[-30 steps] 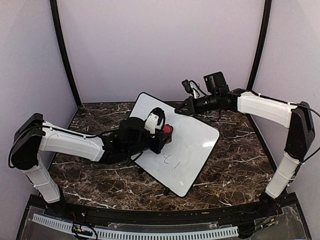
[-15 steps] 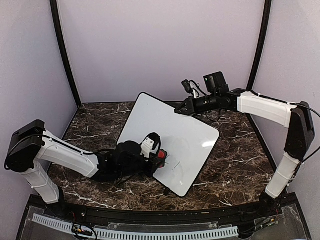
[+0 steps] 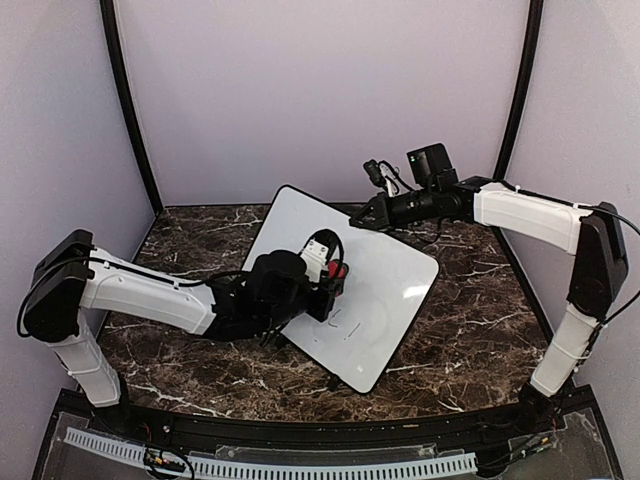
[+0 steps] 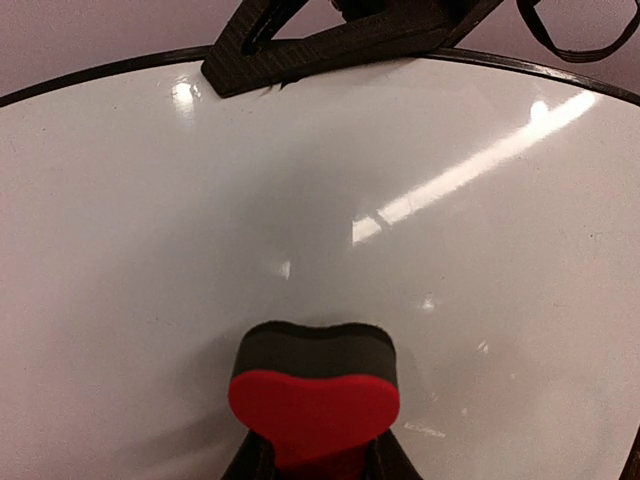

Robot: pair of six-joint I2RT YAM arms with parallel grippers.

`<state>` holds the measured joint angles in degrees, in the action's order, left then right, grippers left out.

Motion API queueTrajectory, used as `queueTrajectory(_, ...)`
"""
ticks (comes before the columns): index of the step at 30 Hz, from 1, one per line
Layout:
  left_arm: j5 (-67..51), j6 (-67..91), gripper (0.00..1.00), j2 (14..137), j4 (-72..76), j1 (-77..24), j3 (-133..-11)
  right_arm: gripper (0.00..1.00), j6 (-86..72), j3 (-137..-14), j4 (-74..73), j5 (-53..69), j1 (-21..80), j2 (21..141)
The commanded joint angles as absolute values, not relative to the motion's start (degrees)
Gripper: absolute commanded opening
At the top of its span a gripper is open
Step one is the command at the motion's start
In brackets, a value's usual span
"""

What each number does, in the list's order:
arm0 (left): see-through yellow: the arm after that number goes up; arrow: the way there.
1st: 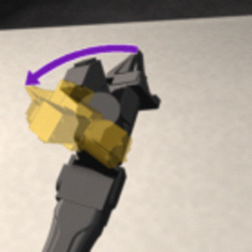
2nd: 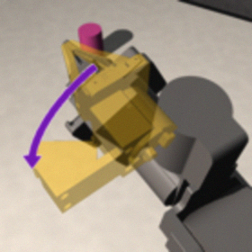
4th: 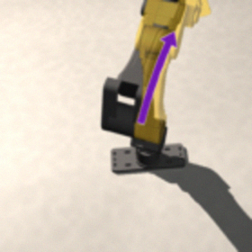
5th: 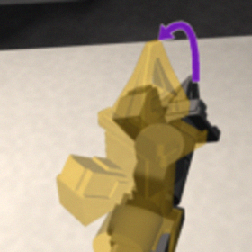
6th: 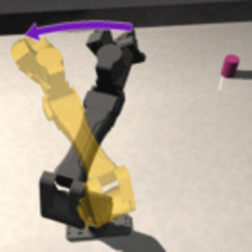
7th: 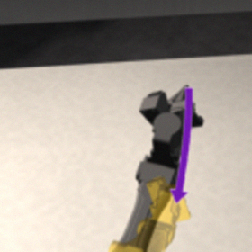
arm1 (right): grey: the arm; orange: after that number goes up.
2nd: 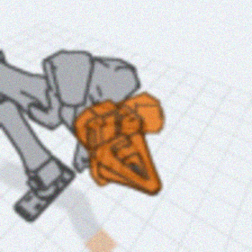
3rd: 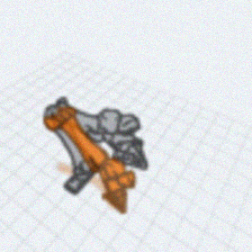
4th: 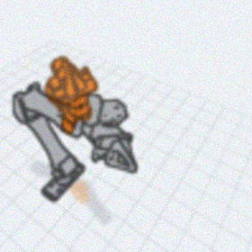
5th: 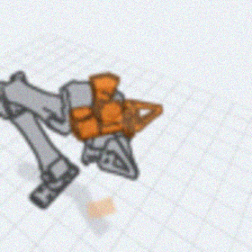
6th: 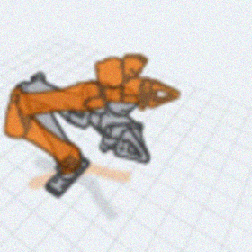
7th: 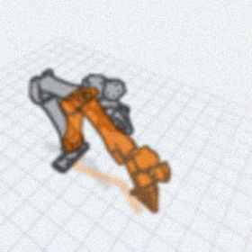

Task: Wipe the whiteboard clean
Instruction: Erase the whiteboard from the whiteboard stand.

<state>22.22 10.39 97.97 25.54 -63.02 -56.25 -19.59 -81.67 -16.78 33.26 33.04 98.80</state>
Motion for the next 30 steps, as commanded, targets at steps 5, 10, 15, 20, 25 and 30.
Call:
queueTrajectory(5, 24.1, 10.6, 0.00, 100.2, 21.0, -67.3, -50.7, 0.00, -15.2, -78.7, -20.4, 34.4, 35.9, 103.5)
queueTrajectory(10, 25.1, 11.7, 0.00, 100.5, 19.8, -69.5, -47.3, 0.00, -15.5, -78.3, -19.8, 34.6, 35.9, 103.3)
queueTrajectory(15, 25.8, 12.0, 0.00, 99.7, 20.0, -69.5, -45.2, 0.00, -15.5, -78.0, -20.0, 34.4, 35.9, 102.8)
queueTrajectory(20, 25.8, 11.3, 0.00, 98.3, 22.5, -66.9, -45.8, 0.00, -15.7, -77.7, -19.7, 34.3, 35.9, 102.5)
queueTrajectory(25, 24.0, 6.5, 0.00, 98.5, 23.6, -64.8, -52.2, 0.00, -15.8, -77.9, -19.9, 34.4, 35.9, 102.7)
queueTrajectory(30, 21.1, 5.3, 0.00, 101.2, 22.9, -66.1, -57.5, 0.00, -15.8, -78.1, -19.9, 34.3, 35.9, 102.8)
